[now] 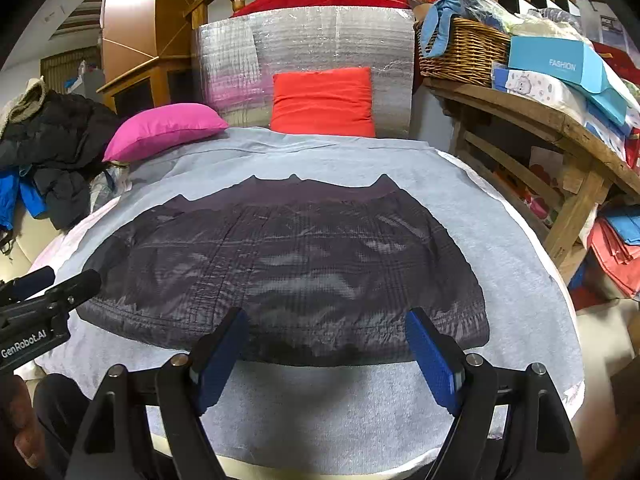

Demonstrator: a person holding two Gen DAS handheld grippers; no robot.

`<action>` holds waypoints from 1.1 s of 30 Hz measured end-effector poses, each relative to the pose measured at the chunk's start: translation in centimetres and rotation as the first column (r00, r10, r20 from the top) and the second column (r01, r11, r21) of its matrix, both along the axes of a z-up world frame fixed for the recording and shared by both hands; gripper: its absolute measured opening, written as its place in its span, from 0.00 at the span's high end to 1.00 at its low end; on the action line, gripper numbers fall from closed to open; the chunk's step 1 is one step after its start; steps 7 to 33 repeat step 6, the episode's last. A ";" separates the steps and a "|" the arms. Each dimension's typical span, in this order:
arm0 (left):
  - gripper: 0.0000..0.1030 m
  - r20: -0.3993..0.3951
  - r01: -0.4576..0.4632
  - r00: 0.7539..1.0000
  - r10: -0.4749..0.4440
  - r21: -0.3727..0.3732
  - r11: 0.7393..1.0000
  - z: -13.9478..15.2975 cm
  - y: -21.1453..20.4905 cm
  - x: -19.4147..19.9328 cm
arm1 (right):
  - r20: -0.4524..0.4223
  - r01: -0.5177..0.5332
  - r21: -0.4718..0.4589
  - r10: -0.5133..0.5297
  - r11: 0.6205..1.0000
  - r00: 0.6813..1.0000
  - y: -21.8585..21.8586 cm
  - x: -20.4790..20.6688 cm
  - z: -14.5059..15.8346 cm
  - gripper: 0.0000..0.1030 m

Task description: Fold large clothes

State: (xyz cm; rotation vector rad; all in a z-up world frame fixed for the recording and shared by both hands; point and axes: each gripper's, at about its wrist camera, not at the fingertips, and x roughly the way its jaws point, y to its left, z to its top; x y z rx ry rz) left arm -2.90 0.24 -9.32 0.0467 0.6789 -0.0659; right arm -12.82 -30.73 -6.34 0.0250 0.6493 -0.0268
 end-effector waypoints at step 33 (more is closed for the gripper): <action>0.18 0.002 0.002 1.000 -0.002 0.008 1.000 -0.1 -0.1 0.1 | -0.001 -0.001 -0.005 0.001 1.000 1.000 0.1 0.1 0.0 0.19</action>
